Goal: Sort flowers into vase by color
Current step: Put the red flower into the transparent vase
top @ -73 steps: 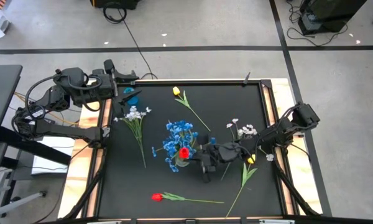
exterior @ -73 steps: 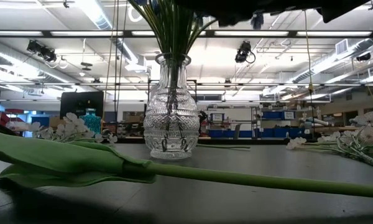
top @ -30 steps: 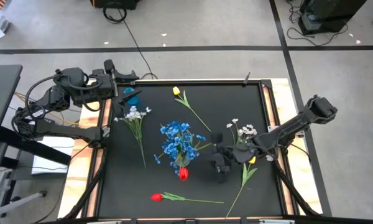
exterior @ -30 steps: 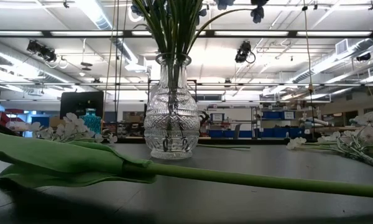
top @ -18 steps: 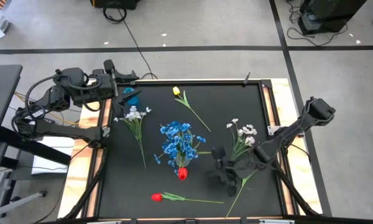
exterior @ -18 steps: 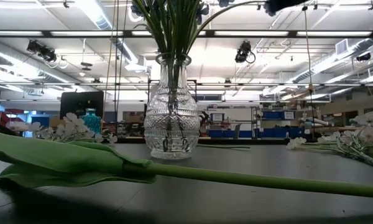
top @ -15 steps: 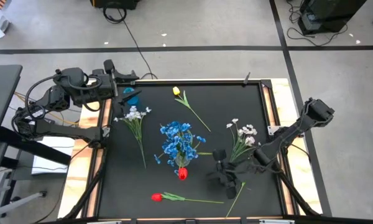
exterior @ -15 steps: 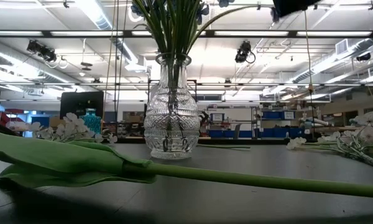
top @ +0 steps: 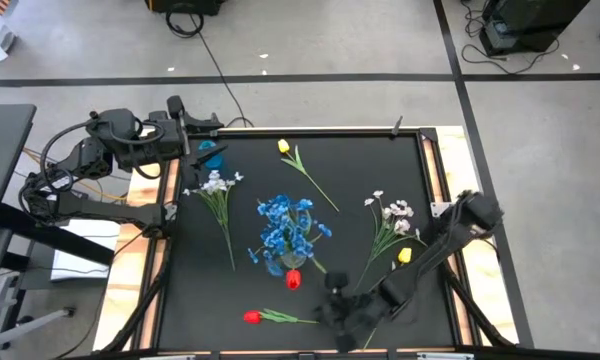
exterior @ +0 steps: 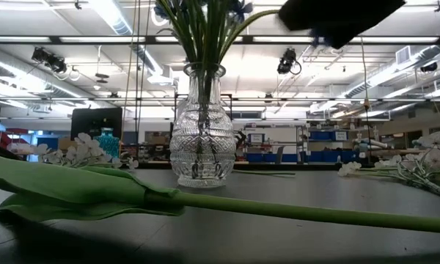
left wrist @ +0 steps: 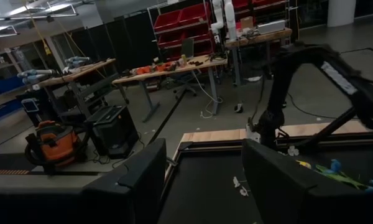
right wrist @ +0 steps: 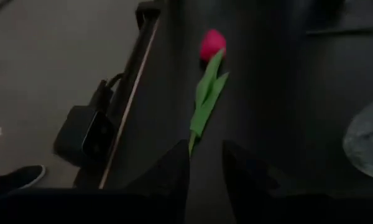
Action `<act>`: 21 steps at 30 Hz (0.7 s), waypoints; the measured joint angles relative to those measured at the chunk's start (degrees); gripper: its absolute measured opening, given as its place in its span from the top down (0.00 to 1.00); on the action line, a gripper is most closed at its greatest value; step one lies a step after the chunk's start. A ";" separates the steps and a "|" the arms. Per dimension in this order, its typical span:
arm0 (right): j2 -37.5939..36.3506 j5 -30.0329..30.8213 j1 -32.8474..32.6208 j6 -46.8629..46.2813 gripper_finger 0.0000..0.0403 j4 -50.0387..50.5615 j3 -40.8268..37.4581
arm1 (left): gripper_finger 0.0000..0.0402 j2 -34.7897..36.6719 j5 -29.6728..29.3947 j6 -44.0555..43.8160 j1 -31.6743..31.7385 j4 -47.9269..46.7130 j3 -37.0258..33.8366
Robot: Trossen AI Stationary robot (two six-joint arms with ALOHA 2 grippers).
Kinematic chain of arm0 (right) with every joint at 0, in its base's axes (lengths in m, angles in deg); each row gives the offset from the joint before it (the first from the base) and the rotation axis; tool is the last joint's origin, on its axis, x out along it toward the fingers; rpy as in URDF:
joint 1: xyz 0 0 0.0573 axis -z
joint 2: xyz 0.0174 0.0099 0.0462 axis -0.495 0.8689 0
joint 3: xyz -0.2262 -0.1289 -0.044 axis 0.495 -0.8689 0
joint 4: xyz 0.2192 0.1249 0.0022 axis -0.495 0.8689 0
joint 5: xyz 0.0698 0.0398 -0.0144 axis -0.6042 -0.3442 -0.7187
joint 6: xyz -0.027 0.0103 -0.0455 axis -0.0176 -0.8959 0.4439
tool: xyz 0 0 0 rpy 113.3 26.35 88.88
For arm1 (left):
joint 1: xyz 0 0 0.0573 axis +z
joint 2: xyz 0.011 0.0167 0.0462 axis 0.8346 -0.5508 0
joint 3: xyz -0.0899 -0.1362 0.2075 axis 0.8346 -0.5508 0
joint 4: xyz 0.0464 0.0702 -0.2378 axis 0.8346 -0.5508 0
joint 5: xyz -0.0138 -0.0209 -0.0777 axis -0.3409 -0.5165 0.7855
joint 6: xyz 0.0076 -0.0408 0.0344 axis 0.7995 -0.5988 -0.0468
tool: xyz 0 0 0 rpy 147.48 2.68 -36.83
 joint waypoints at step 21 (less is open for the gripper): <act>19.30 -10.42 4.52 -9.83 0.69 22.08 29.61 | 0.46 0.00 0.00 0.00 -0.01 0.00 0.00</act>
